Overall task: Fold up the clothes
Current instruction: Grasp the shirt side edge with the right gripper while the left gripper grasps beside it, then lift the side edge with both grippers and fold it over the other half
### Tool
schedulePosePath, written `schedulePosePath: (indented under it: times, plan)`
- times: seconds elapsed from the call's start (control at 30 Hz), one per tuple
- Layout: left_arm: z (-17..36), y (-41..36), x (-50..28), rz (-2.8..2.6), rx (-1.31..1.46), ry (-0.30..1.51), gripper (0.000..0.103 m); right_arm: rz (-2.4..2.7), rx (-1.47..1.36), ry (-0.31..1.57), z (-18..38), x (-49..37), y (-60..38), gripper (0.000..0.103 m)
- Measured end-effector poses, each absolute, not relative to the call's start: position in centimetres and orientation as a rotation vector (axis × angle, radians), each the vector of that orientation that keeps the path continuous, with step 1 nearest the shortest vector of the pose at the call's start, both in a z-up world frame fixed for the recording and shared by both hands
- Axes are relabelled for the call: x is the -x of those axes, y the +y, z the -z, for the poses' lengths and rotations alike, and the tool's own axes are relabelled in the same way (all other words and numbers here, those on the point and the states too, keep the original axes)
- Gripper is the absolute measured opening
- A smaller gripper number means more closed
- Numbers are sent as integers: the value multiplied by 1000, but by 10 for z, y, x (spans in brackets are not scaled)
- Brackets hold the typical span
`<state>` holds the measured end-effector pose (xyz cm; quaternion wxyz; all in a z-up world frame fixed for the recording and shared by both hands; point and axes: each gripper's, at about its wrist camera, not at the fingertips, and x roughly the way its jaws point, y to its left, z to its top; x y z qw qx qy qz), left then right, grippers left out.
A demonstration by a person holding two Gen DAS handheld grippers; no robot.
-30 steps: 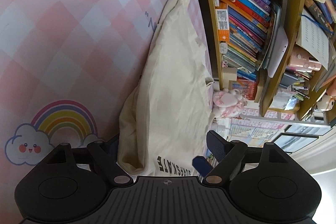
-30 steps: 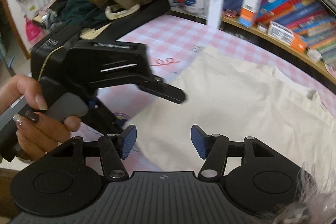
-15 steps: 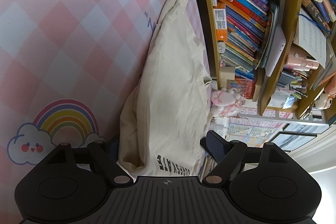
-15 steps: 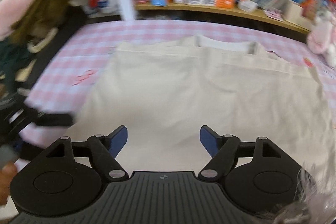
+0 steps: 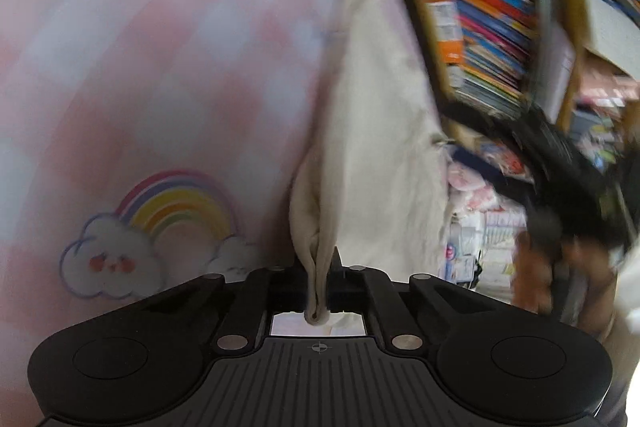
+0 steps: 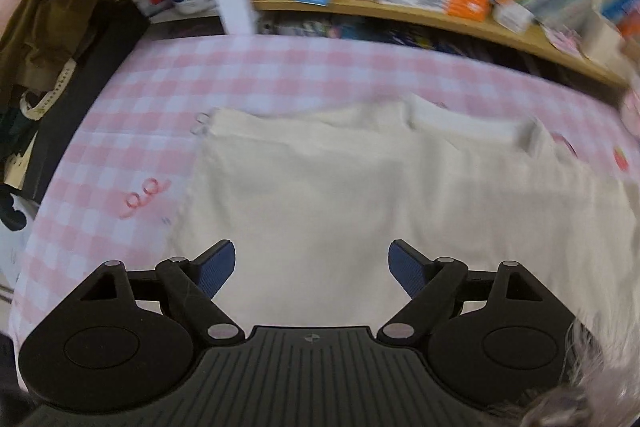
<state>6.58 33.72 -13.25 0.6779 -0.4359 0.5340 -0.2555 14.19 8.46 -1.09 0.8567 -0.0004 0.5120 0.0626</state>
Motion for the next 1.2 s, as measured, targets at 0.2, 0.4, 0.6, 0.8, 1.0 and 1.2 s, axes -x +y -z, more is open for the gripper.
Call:
schedulePosePath:
  times: [0.2, 0.4, 0.6, 0.8, 1.0, 1.2]
  plan:
    - [94, 321, -61, 703, 799, 1051, 6, -228, 128, 1104, 8, -184, 146, 83]
    - [80, 311, -60, 764, 707, 984, 6, -259, 324, 1174, 26, -211, 196, 83]
    - [58, 296, -55, 837, 562, 877, 6, -257, 495, 1261, 51, -228, 231, 75]
    - [51, 290, -55, 868, 505, 848, 6, -262, 643, 1304, 64, -226, 246, 75]
    - [47, 284, -57, 889, 494, 848, 6, -253, 716, 1317, 72, -224, 248, 63]
    - [44, 283, -53, 904, 484, 847, 6, -255, 718, 1341, 72, -223, 240, 22]
